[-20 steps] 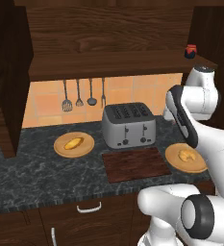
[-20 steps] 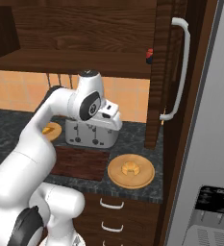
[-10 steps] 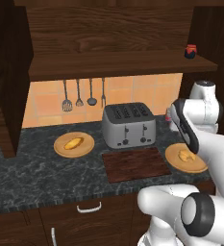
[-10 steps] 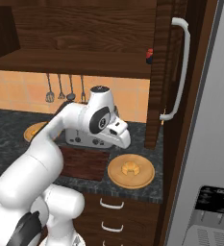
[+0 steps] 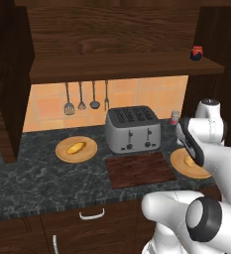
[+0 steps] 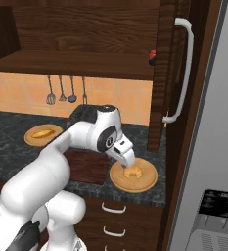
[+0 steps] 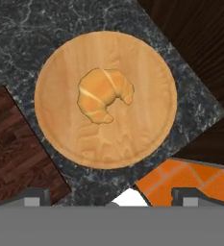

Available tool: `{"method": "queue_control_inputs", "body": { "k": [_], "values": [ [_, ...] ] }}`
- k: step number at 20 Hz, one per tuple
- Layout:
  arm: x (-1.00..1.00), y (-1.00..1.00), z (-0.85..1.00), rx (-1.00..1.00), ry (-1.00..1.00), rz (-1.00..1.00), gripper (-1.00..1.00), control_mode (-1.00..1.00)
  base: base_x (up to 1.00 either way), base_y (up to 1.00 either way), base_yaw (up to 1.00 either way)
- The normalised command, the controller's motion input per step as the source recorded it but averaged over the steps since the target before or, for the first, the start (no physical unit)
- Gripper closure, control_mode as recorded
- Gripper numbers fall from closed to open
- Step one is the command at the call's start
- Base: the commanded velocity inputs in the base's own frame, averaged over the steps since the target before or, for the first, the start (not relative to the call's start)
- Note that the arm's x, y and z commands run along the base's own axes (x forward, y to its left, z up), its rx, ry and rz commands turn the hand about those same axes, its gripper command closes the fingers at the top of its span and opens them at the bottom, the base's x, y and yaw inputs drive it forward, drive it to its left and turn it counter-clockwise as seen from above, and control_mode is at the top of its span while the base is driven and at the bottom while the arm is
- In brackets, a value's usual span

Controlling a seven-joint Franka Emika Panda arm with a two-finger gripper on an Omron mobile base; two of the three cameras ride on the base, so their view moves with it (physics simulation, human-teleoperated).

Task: From the different types of pastries on the counter, select a croissant and place it on the cutting board. Then retrieve a jar of jam from the cabinet and place it alongside the croissant on the cutting board.

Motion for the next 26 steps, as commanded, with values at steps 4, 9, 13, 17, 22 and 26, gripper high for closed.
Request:
{"method": "queue_control_inputs", "body": {
  "k": [4, 9, 13, 17, 22, 26],
  "values": [
    [0.24, 0.00, -0.42, 0.00, 0.00, -0.10, -1.00, -1.00, 0.00, 0.00, 0.00],
    [0.36, 0.00, -0.36, 0.00, 0.00, -0.02, -1.00, -1.00, 0.00, 0.00, 0.00],
    [0.40, -0.13, -0.43, 0.00, 0.00, 0.00, -1.00, -1.00, 0.00, 0.00, 0.00],
    [0.29, -0.28, -0.41, 0.00, 0.00, 0.00, -1.00, -1.00, 0.00, 0.00, 0.00],
    [0.25, -0.30, -0.25, 0.00, 0.00, 0.00, -1.00, -1.00, 0.00, 0.00, 0.00],
    [0.24, -0.13, -0.12, 0.00, 0.00, 0.00, -1.00, -1.00, 0.00, 0.00, 0.00]
  ]
}}
